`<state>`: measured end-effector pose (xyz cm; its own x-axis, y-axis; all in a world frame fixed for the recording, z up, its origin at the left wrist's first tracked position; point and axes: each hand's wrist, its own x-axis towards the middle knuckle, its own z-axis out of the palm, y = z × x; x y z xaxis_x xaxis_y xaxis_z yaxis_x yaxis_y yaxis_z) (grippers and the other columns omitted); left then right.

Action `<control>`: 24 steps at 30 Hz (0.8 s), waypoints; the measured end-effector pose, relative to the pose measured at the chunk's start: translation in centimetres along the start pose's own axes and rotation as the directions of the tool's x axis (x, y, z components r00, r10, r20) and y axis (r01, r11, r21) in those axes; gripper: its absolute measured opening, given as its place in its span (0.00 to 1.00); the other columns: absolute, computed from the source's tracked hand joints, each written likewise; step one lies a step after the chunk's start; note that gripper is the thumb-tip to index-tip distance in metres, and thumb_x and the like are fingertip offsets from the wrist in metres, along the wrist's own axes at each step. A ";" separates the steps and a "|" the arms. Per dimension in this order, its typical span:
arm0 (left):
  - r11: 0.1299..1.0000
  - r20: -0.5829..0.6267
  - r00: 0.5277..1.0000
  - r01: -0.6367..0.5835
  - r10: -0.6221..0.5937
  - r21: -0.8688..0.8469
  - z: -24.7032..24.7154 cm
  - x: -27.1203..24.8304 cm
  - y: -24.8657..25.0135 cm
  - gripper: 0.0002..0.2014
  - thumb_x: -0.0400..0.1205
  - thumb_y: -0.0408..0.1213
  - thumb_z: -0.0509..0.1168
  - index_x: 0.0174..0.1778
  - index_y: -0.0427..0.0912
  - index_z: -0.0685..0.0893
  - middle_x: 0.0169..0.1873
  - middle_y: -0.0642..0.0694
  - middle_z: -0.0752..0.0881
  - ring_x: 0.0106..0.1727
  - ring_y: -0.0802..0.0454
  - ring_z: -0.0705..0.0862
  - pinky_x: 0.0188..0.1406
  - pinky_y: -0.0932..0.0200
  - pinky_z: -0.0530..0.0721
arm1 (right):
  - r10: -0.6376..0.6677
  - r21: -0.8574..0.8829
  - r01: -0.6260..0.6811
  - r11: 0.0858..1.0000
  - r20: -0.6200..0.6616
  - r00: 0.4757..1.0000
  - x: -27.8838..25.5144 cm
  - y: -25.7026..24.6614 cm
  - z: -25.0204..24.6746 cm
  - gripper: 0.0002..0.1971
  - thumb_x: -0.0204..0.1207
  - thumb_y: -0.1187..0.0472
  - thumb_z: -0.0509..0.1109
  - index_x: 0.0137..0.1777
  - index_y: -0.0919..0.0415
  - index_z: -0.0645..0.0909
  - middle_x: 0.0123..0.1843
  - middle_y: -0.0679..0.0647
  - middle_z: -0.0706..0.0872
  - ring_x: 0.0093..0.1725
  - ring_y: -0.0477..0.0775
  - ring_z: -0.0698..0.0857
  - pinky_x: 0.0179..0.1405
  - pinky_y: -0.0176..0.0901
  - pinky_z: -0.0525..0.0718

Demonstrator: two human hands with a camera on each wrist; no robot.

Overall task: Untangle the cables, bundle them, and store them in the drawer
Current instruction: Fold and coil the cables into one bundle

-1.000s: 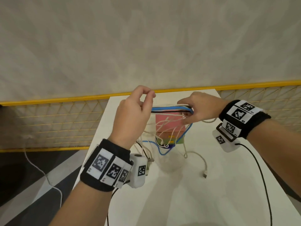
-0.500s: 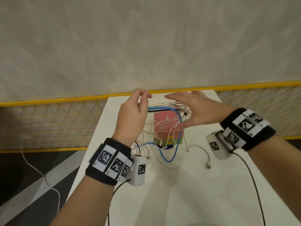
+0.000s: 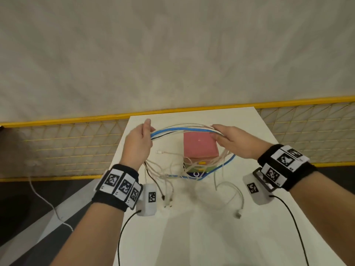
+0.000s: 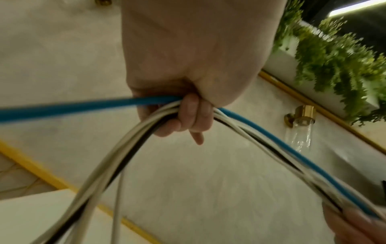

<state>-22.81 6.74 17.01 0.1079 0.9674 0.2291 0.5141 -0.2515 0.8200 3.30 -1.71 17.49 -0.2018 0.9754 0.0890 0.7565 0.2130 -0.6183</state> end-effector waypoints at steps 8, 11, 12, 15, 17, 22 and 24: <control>0.874 -0.002 0.904 -0.414 0.428 0.256 1.7 -1.7 2.3 0.29 0.85 0.59 0.51 0.77 0.46 0.72 0.65 0.43 0.79 0.67 0.45 0.78 0.68 0.45 0.75 | -0.008 -0.173 0.016 0.985 0.047 0.999 0.7 -1.9 -0.2 0.11 0.86 0.55 0.54 0.63 0.53 0.75 0.42 0.48 0.82 0.41 0.55 0.80 0.41 0.51 0.76; 0.799 0.392 0.791 -0.570 0.471 0.190 3.4 -2.7 5.4 0.33 0.81 0.61 0.59 0.81 0.52 0.66 0.51 0.49 0.82 0.56 0.50 0.81 0.58 0.53 0.77 | -0.047 -0.317 0.067 0.946 0.070 0.996 1.0 -2.8 0.5 0.18 0.84 0.59 0.56 0.72 0.54 0.72 0.53 0.47 0.84 0.50 0.54 0.83 0.46 0.48 0.76; 0.830 0.487 0.792 -0.516 0.369 0.210 4.0 -2.7 5.8 0.32 0.80 0.62 0.61 0.78 0.52 0.68 0.42 0.51 0.81 0.50 0.49 0.83 0.50 0.53 0.78 | -0.065 -0.366 0.086 0.926 0.072 0.995 1.1 -3.0 0.5 0.18 0.83 0.59 0.57 0.72 0.53 0.72 0.52 0.49 0.85 0.50 0.56 0.84 0.46 0.49 0.78; 0.833 0.491 0.816 -0.477 0.303 0.279 4.2 -2.2 5.6 0.22 0.81 0.60 0.61 0.57 0.43 0.80 0.28 0.52 0.77 0.38 0.43 0.81 0.35 0.50 0.74 | -0.118 -0.362 0.110 0.926 0.001 0.993 0.5 -2.9 -0.7 0.14 0.81 0.48 0.62 0.65 0.45 0.76 0.47 0.43 0.87 0.45 0.51 0.85 0.45 0.48 0.80; 0.813 0.435 0.818 -0.517 0.376 0.267 3.6 -1.7 5.1 0.22 0.82 0.59 0.60 0.44 0.42 0.82 0.26 0.49 0.79 0.33 0.45 0.79 0.34 0.48 0.74 | -0.107 -0.222 0.092 0.971 -0.060 0.992 -0.1 -2.1 -2.2 0.10 0.77 0.44 0.66 0.55 0.44 0.73 0.46 0.40 0.86 0.42 0.47 0.86 0.44 0.47 0.82; 0.879 0.307 0.876 -0.438 0.371 0.189 1.2 0.0 4.3 0.23 0.85 0.55 0.58 0.30 0.42 0.75 0.20 0.51 0.72 0.25 0.51 0.72 0.30 0.52 0.69 | -0.029 -0.038 0.020 0.999 -0.272 0.962 -1.2 1.9 -4.4 0.07 0.76 0.43 0.64 0.46 0.43 0.73 0.40 0.43 0.79 0.33 0.59 0.79 0.37 0.55 0.79; 0.885 0.303 0.881 -0.429 0.364 0.182 0.9 0.4 4.5 0.24 0.85 0.55 0.58 0.31 0.40 0.75 0.21 0.50 0.71 0.26 0.50 0.71 0.29 0.52 0.69 | 0.038 -0.239 -0.106 0.965 -0.272 0.962 -1.1 2.9 -4.1 0.08 0.78 0.43 0.61 0.48 0.45 0.71 0.37 0.44 0.79 0.33 0.57 0.78 0.34 0.49 0.77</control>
<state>-19.71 6.03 20.32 0.5402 0.7692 0.3413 0.5635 -0.6319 0.5321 8.31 -1.97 18.83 0.0039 0.9617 0.2740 0.9001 0.1160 -0.4200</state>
